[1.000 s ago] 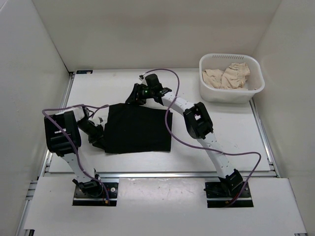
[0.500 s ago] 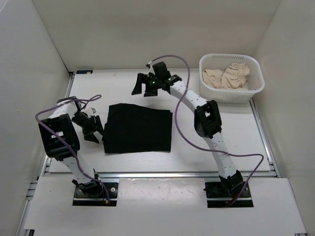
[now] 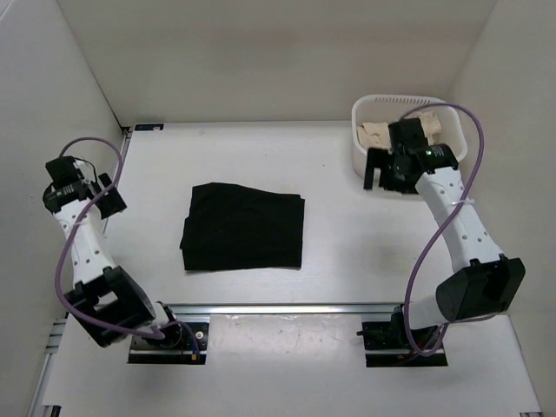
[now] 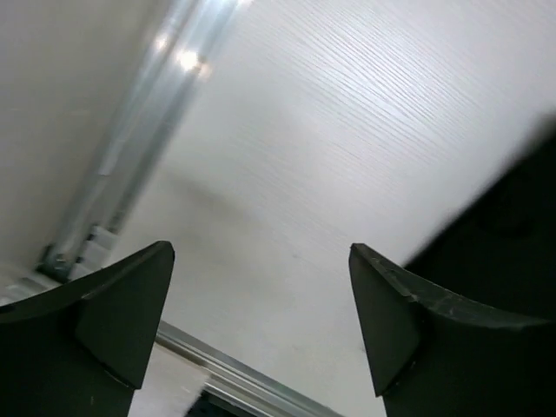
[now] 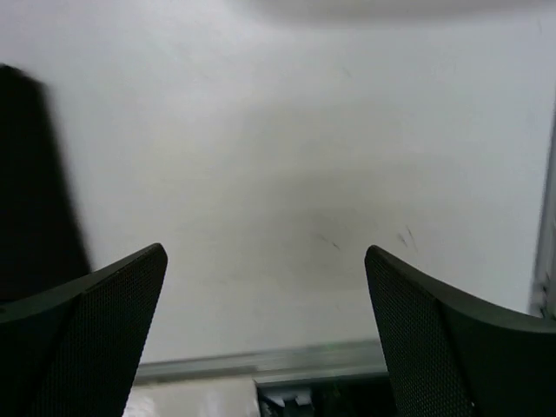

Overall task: Fold and stack the trousers
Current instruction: Fold the trousers

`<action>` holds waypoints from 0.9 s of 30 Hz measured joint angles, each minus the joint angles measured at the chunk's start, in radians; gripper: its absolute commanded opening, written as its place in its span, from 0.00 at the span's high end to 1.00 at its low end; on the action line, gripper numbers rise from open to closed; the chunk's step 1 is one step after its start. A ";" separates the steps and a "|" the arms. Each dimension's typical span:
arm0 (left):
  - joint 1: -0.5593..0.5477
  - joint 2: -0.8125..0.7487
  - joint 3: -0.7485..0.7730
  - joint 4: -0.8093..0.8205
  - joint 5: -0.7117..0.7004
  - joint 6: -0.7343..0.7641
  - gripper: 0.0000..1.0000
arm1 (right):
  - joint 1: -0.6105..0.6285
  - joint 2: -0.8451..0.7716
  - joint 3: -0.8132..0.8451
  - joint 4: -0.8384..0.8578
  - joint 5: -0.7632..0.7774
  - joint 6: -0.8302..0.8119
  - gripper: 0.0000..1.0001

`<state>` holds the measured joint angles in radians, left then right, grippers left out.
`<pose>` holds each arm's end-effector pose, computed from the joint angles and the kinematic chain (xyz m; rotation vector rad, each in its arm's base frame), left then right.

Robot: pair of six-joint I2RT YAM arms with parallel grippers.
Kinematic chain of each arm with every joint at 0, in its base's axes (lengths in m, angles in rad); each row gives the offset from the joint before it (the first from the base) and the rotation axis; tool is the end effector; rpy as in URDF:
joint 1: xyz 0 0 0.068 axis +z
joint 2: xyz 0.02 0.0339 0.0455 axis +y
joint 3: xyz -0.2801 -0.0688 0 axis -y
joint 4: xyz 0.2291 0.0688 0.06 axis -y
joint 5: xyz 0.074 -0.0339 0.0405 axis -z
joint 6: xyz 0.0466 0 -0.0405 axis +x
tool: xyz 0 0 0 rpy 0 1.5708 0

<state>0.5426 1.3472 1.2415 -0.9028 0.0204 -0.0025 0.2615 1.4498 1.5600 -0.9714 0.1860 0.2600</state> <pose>0.2200 0.1315 0.3201 -0.6896 2.4954 0.1740 0.2779 0.0654 0.3855 0.0815 2.4108 0.0130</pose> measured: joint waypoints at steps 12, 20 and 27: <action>0.013 -0.140 -0.060 0.103 -0.279 0.003 0.00 | -0.145 -0.127 -0.223 -0.099 0.110 -0.011 0.01; 0.013 -0.199 -0.068 0.105 -0.298 0.003 0.00 | -0.143 -0.129 -0.223 -0.098 0.125 -0.019 0.01; 0.013 -0.203 -0.068 0.111 -0.298 0.003 0.00 | -0.143 -0.142 -0.223 -0.097 0.126 -0.029 0.01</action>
<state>0.5556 1.1442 1.1736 -0.7921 -0.2779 0.0002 0.1181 1.3075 1.3373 -1.0679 0.3122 0.2310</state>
